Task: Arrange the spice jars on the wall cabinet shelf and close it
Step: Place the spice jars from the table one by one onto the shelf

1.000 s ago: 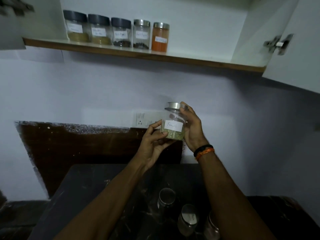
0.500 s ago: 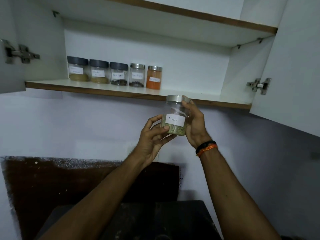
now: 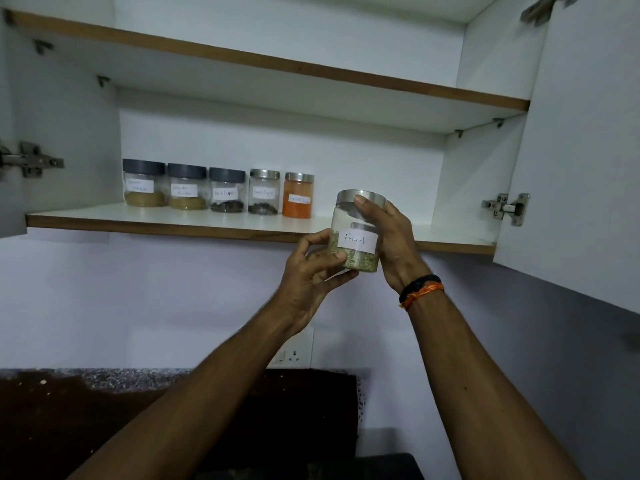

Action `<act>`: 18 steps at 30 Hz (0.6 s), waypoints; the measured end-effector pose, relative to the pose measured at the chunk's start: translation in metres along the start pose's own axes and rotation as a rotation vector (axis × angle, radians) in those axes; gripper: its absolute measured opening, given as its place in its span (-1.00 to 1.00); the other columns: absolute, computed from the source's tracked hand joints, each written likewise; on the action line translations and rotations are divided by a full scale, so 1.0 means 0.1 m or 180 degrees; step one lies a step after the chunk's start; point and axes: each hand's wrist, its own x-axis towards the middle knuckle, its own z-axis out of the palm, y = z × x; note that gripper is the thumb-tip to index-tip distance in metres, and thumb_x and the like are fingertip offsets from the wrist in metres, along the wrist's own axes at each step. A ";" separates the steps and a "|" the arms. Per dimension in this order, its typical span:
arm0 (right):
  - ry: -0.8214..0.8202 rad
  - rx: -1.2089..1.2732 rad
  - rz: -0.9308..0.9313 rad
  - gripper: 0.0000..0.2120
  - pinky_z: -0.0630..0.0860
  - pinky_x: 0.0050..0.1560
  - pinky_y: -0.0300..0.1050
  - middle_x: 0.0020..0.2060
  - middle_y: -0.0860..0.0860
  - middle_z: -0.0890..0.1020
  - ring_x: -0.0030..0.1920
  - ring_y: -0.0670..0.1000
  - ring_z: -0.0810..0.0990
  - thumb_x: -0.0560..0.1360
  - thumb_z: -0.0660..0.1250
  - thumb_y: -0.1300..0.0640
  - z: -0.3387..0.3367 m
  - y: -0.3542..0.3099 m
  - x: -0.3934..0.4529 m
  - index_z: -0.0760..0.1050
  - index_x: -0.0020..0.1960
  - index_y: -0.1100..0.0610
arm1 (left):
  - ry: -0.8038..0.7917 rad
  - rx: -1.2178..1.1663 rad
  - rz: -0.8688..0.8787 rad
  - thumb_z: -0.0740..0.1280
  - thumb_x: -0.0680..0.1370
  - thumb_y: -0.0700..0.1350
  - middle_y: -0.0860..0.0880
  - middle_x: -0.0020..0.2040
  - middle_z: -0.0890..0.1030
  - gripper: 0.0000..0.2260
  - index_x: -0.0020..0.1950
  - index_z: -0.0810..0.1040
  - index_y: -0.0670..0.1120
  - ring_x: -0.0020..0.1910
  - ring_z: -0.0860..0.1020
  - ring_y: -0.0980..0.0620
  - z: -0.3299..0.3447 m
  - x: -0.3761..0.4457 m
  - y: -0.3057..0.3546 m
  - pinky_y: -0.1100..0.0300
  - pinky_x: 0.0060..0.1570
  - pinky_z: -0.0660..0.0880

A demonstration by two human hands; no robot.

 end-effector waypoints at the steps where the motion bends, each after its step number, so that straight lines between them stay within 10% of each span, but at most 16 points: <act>1: 0.0021 -0.0041 -0.0019 -0.52 0.63 0.13 0.18 0.12 0.14 0.70 0.13 0.25 0.67 0.38 0.53 -0.07 -0.02 -0.02 0.04 0.60 0.22 0.11 | -0.0037 0.0133 0.0014 0.46 0.44 -0.27 -0.25 0.25 0.60 -0.49 0.37 0.41 -0.19 0.19 0.62 -0.29 0.01 0.03 0.03 -0.22 0.19 0.56; 9: 0.0224 -0.0154 -0.0050 -0.54 0.67 -0.01 0.11 0.13 0.13 0.69 0.05 0.15 0.68 0.36 0.52 -0.06 -0.17 -0.15 0.34 0.60 0.20 0.09 | -0.0060 0.4308 0.1644 0.22 0.63 -0.19 -0.01 0.07 0.63 -0.81 0.15 0.60 -0.12 0.03 0.56 0.04 -0.11 0.64 0.45 0.05 0.05 0.53; 18: 0.0412 -0.0510 -0.0393 -0.51 0.57 -0.32 -0.30 0.03 0.01 0.64 -0.16 -0.08 0.68 0.43 0.54 0.10 -0.28 -0.10 0.89 0.49 0.32 0.11 | -0.1664 0.6584 0.0002 0.05 0.64 0.29 -0.09 0.43 0.47 -0.39 0.58 0.24 -0.02 0.35 0.47 -0.07 -0.37 1.29 0.49 -0.01 0.32 0.43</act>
